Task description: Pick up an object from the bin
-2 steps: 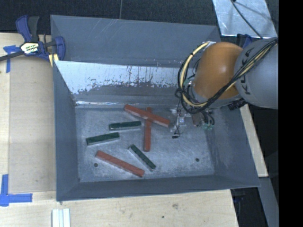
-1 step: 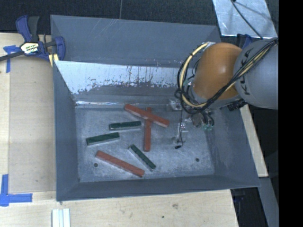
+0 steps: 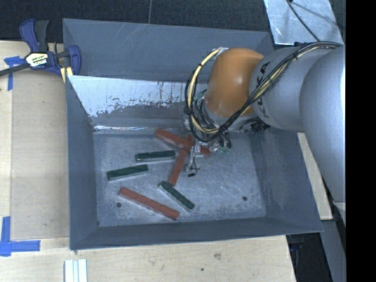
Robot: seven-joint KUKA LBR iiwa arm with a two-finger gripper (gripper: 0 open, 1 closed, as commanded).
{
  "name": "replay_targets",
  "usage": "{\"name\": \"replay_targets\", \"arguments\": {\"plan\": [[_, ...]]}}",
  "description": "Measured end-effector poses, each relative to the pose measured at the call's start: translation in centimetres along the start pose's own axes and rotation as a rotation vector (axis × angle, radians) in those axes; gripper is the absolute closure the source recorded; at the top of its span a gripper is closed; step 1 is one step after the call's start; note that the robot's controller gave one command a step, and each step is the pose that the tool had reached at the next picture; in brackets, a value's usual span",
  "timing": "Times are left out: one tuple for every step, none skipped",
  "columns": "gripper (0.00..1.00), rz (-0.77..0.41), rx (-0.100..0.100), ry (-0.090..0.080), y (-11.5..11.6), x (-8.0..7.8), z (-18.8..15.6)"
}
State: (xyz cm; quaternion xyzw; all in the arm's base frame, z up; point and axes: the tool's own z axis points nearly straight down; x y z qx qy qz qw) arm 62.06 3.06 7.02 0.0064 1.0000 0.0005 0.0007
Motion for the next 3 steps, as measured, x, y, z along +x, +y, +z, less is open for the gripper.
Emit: {"name": "replay_targets", "arguments": {"plan": [[1.00, 0.000, 0.000, -0.003, 0.0, -0.1, -0.1], [1.00, -0.031, 0.001, -0.001, -1.2, 0.1, -0.1], [1.00, -0.072, 0.001, -0.012, -0.4, -0.6, -15.0]]}}
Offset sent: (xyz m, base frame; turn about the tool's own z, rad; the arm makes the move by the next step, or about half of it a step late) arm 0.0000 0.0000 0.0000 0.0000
